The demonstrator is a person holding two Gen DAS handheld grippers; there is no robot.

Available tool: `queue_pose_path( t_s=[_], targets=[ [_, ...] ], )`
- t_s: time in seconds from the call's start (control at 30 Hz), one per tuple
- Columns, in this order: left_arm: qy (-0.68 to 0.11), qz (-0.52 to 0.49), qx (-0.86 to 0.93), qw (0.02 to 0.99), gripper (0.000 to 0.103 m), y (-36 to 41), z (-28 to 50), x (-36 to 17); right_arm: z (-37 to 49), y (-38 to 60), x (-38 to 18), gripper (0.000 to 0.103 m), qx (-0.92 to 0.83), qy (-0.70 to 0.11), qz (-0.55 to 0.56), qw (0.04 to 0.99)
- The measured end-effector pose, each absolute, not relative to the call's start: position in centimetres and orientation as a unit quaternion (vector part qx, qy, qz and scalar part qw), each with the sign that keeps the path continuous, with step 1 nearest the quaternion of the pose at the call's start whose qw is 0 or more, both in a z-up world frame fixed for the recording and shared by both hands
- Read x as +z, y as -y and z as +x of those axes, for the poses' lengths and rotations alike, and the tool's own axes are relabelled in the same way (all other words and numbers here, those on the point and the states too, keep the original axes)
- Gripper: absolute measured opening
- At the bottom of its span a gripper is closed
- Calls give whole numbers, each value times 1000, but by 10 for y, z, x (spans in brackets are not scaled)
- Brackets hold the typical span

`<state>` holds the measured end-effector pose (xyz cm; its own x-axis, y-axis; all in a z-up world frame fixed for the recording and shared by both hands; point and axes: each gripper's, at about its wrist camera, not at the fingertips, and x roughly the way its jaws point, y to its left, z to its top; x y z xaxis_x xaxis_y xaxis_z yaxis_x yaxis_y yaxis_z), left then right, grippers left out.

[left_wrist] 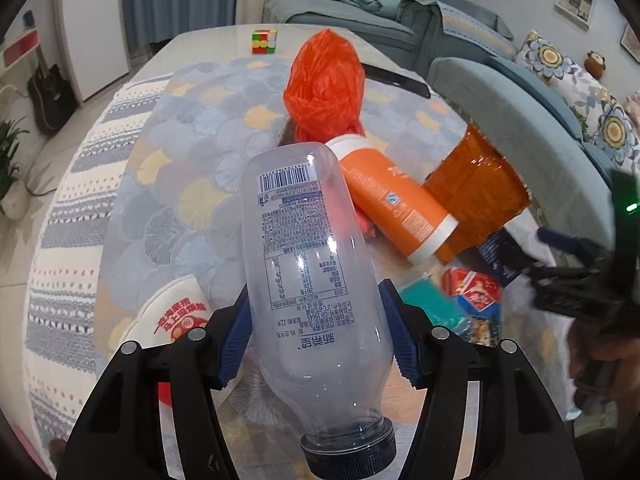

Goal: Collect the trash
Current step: 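Grasp the clear plastic bottle with the left tool while the right tool grasps a white carton, then carry the clear bottle and white carton to the blue basket and release both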

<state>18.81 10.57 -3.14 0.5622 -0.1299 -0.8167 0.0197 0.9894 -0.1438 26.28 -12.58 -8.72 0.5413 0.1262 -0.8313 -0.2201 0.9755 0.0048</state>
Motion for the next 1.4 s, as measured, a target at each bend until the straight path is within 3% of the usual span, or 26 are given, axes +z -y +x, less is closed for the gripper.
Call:
queue_pose_path(
  t_s=[0.3, 0.4, 0.43, 0.47, 0.77, 1.4],
  targets=[
    [-461, -63, -46, 884, 59, -106, 183, -26, 273, 116, -104, 94, 105, -480, -56, 869],
    [-462, -59, -48, 884, 59, -103, 182, -27, 274, 114, -101, 79, 112, -484, -48, 867],
    [-462, -57, -49, 884, 59, -102, 182, -27, 273, 113, -101, 64, 111, -486, -52, 865],
    [-462, -56, -49, 884, 59, -101, 182, -28, 274, 113, -103, 60, 110, -492, -58, 862],
    [-452, -50, -50, 889, 59, -100, 180, -23, 268, 120, -81, 51, 107, -471, -36, 875],
    [-412, -28, -85, 907, 59, -68, 155, 1, 211, 142, -15, 51, 120, -388, -27, 913]
  ],
)
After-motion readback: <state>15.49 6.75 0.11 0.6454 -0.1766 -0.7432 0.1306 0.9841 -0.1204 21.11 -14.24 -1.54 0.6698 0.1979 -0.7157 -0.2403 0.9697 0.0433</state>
